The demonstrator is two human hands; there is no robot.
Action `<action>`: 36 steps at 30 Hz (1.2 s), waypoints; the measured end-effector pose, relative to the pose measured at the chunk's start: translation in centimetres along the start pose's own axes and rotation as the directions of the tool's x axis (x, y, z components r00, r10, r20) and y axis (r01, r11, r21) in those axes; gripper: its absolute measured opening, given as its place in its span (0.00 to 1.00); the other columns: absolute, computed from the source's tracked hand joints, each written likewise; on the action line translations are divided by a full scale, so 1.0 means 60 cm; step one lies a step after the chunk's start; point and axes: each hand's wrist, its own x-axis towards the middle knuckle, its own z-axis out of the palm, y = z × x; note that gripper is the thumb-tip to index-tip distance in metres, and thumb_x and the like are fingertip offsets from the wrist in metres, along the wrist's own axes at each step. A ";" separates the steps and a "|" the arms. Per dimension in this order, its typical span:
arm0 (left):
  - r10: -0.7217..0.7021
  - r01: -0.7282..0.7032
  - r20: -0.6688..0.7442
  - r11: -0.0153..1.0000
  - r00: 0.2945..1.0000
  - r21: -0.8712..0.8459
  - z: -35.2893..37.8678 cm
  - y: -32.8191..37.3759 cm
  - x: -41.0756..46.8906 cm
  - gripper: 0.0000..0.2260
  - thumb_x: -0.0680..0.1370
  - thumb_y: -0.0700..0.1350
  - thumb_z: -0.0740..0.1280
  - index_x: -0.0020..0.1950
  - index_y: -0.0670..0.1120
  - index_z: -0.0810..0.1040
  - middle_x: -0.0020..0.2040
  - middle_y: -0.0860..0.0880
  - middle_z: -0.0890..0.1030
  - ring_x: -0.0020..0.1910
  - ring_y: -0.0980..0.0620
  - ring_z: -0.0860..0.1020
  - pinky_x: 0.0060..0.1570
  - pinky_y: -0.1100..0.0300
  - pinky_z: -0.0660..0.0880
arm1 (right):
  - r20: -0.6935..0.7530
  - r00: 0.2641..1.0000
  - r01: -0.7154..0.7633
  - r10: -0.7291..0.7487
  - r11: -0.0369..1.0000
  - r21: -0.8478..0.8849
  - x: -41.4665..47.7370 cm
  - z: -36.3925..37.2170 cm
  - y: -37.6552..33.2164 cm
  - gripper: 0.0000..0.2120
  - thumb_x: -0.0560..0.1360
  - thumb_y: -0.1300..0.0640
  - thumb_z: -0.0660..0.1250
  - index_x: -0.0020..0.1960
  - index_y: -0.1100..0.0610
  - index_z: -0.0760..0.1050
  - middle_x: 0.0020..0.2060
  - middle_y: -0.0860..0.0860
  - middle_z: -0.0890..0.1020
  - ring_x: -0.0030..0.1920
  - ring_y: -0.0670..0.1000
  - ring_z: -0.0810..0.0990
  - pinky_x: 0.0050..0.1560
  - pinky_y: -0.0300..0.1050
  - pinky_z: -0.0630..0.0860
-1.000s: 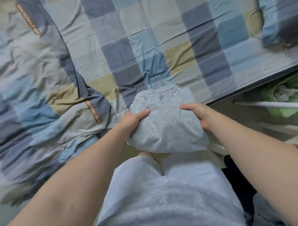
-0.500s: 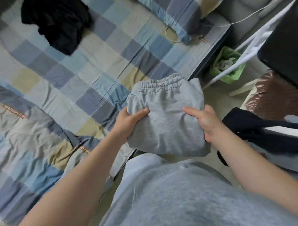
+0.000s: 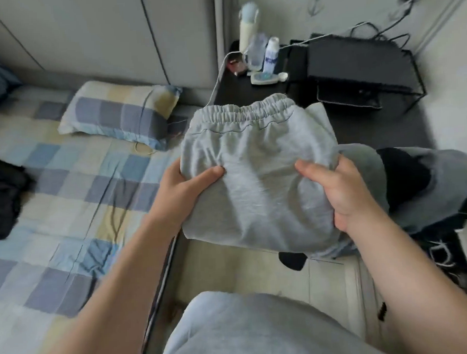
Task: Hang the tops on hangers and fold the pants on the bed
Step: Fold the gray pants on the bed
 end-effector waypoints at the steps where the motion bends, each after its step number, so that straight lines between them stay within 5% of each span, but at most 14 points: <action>1: 0.019 -0.018 0.036 1.000 0.999 -0.007 0.046 0.013 0.004 0.21 0.64 0.55 0.81 0.55 0.53 0.84 0.52 0.49 0.87 0.51 0.49 0.86 0.45 0.58 0.82 | -0.028 0.999 0.025 -0.024 1.000 0.012 -0.008 -0.043 -0.018 0.06 0.71 0.60 0.75 0.48 0.56 0.85 0.47 0.59 0.87 0.48 0.60 0.86 0.43 0.51 0.82; 11: 0.103 -0.161 0.485 0.984 0.869 0.079 0.474 0.114 0.052 0.16 0.68 0.55 0.80 0.54 0.59 0.83 0.54 0.52 0.86 0.52 0.50 0.85 0.46 0.58 0.82 | -0.431 0.890 0.213 -0.146 0.971 0.111 -0.120 -0.414 -0.117 0.11 0.69 0.58 0.74 0.52 0.57 0.85 0.49 0.59 0.86 0.49 0.61 0.86 0.42 0.48 0.82; 21: -0.040 -0.144 0.825 0.979 0.564 0.145 0.880 0.099 0.067 0.16 0.73 0.47 0.78 0.59 0.48 0.81 0.53 0.50 0.86 0.51 0.48 0.86 0.45 0.57 0.83 | -0.809 0.587 0.275 -0.018 0.945 0.179 -0.215 -0.698 -0.108 0.24 0.65 0.55 0.79 0.59 0.59 0.81 0.50 0.56 0.87 0.50 0.58 0.86 0.42 0.50 0.83; 28: -0.189 -0.231 0.916 0.931 0.354 0.282 1.163 0.064 0.099 0.22 0.69 0.54 0.80 0.61 0.51 0.81 0.52 0.54 0.86 0.51 0.52 0.85 0.53 0.49 0.82 | -0.917 0.365 0.343 0.161 0.892 0.293 -0.203 -0.896 -0.095 0.29 0.63 0.54 0.76 0.62 0.61 0.79 0.51 0.58 0.86 0.49 0.58 0.86 0.45 0.51 0.81; 31: -0.238 -0.230 0.913 0.918 0.330 0.323 1.293 0.025 0.117 0.30 0.63 0.57 0.81 0.63 0.50 0.80 0.54 0.52 0.86 0.53 0.49 0.85 0.56 0.48 0.80 | -0.929 0.288 0.375 0.231 0.866 0.331 -0.188 -0.988 -0.079 0.19 0.69 0.59 0.75 0.60 0.62 0.81 0.49 0.58 0.87 0.48 0.58 0.86 0.47 0.51 0.81; 36: -0.293 -0.259 0.918 0.895 0.268 0.362 1.470 -0.073 0.101 0.19 0.69 0.49 0.81 0.57 0.51 0.82 0.44 0.60 0.86 0.43 0.60 0.85 0.35 0.70 0.77 | -0.860 0.239 0.430 0.451 0.745 0.510 -0.193 -1.106 -0.049 0.19 0.75 0.56 0.71 0.65 0.60 0.79 0.56 0.58 0.85 0.53 0.59 0.85 0.46 0.49 0.82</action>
